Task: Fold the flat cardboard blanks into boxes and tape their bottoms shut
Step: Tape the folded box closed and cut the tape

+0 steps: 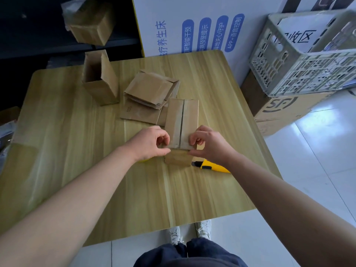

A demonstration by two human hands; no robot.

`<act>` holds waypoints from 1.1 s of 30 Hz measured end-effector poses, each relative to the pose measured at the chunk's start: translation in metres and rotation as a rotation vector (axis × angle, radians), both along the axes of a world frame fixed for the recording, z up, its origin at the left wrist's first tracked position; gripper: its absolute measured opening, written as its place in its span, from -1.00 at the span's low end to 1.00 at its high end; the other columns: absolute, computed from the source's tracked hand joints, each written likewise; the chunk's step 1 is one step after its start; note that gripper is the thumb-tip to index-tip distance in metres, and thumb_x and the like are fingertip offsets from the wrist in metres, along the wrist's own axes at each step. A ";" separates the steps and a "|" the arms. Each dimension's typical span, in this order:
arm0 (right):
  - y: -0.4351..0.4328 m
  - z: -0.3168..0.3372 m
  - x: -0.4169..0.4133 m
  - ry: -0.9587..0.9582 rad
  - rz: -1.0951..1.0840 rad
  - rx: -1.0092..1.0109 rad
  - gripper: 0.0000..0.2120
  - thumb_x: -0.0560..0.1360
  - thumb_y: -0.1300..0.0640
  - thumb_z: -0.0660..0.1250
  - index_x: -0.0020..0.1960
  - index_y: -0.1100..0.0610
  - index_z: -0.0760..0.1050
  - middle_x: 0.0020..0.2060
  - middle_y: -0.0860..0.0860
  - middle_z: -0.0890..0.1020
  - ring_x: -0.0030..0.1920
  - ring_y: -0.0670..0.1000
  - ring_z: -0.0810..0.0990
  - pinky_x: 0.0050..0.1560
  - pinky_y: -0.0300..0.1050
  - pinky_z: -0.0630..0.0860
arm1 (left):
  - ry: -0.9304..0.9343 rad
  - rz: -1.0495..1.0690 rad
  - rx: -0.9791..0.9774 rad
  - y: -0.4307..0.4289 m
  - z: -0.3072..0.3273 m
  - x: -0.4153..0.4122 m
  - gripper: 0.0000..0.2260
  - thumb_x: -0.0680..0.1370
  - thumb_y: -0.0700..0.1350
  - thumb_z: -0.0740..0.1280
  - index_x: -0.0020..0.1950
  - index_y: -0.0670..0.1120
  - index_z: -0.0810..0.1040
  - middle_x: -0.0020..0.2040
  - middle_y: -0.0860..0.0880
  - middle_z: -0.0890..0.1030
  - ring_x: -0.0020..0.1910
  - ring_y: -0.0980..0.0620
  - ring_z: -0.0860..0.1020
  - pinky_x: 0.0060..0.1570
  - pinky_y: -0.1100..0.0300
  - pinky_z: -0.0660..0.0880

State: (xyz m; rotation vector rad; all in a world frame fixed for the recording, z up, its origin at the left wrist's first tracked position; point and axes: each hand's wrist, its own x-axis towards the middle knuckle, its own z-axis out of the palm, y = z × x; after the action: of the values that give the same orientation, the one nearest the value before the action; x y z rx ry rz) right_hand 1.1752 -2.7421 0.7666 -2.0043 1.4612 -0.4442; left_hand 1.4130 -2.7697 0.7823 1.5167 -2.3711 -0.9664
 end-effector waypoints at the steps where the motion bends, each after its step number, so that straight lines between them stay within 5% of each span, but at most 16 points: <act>1: 0.000 0.000 0.001 0.007 -0.004 -0.003 -0.75 0.31 0.12 0.57 -0.18 -0.01 0.49 -0.13 -0.13 0.44 -0.23 -0.19 0.46 -0.15 -0.37 0.40 | -0.015 -0.013 -0.007 0.000 0.000 0.000 -0.84 0.36 -0.05 0.53 -0.19 0.03 0.57 -0.17 0.07 0.53 -0.20 0.07 0.53 -0.09 0.13 0.54; 7: 0.005 -0.003 0.009 -0.028 -0.095 -0.025 -0.67 0.24 0.06 0.60 -0.17 0.05 0.48 -0.16 -0.14 0.43 -0.23 -0.20 0.44 -0.18 -0.43 0.37 | -0.047 0.089 -0.037 0.008 0.002 -0.010 -0.67 0.27 0.14 0.57 -0.21 0.04 0.49 -0.17 0.08 0.48 -0.24 0.12 0.47 -0.27 0.29 0.39; 12: 0.026 -0.006 -0.002 -0.132 -0.188 0.016 -0.67 0.27 0.14 0.59 -0.10 0.07 0.48 -0.10 -0.05 0.53 -0.08 -0.10 0.54 0.04 -0.23 0.52 | 0.203 0.324 -0.041 0.035 -0.015 -0.008 -0.74 0.33 -0.09 0.57 -0.13 0.05 0.53 -0.09 0.08 0.51 -0.13 0.13 0.54 -0.06 0.24 0.53; 17: 0.032 -0.009 -0.003 -0.098 -0.266 0.074 -0.81 0.36 0.17 0.54 -0.10 0.11 0.56 -0.11 -0.07 0.58 -0.09 -0.07 0.58 0.03 -0.15 0.55 | 0.290 0.414 -0.001 0.040 -0.020 -0.009 -0.74 0.37 -0.30 0.50 -0.15 0.01 0.53 -0.11 0.03 0.57 -0.14 0.05 0.58 -0.02 0.20 0.58; 20: 0.028 -0.008 -0.005 -0.086 -0.257 0.076 -0.95 0.42 0.24 0.48 -0.13 0.20 0.63 -0.11 -0.04 0.61 -0.11 -0.03 0.61 0.04 -0.09 0.57 | 0.218 0.346 -0.005 0.036 -0.017 -0.005 -0.76 0.39 -0.32 0.48 -0.14 0.00 0.55 -0.15 0.06 0.59 -0.17 0.11 0.58 -0.11 0.37 0.51; 26: 0.011 0.004 -0.014 0.133 -0.053 -0.007 -0.91 0.44 0.13 0.48 -0.13 0.16 0.66 0.00 -0.07 0.59 -0.10 -0.01 0.60 0.01 -0.05 0.54 | -0.026 0.053 -0.088 0.017 -0.004 -0.001 -0.87 0.45 -0.25 0.46 -0.08 -0.06 0.59 -0.15 0.07 0.57 -0.16 0.06 0.53 -0.04 0.09 0.53; 33: -0.020 0.027 -0.015 0.262 0.133 -0.014 -0.66 0.39 0.10 0.52 0.13 0.04 0.57 0.37 -0.06 0.43 0.06 -0.02 0.60 0.12 -0.03 0.55 | -0.301 -0.333 -0.315 -0.007 0.019 -0.013 -0.88 0.45 -0.05 0.47 -0.14 -0.01 0.55 0.32 0.04 0.46 0.32 0.01 0.39 0.33 0.11 0.35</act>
State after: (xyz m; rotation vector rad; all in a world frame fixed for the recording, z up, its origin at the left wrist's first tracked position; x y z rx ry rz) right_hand 1.1598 -2.7617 0.7940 -2.2205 1.4663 -0.1391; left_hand 1.4005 -2.7764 0.8012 1.2462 -2.8836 -0.3994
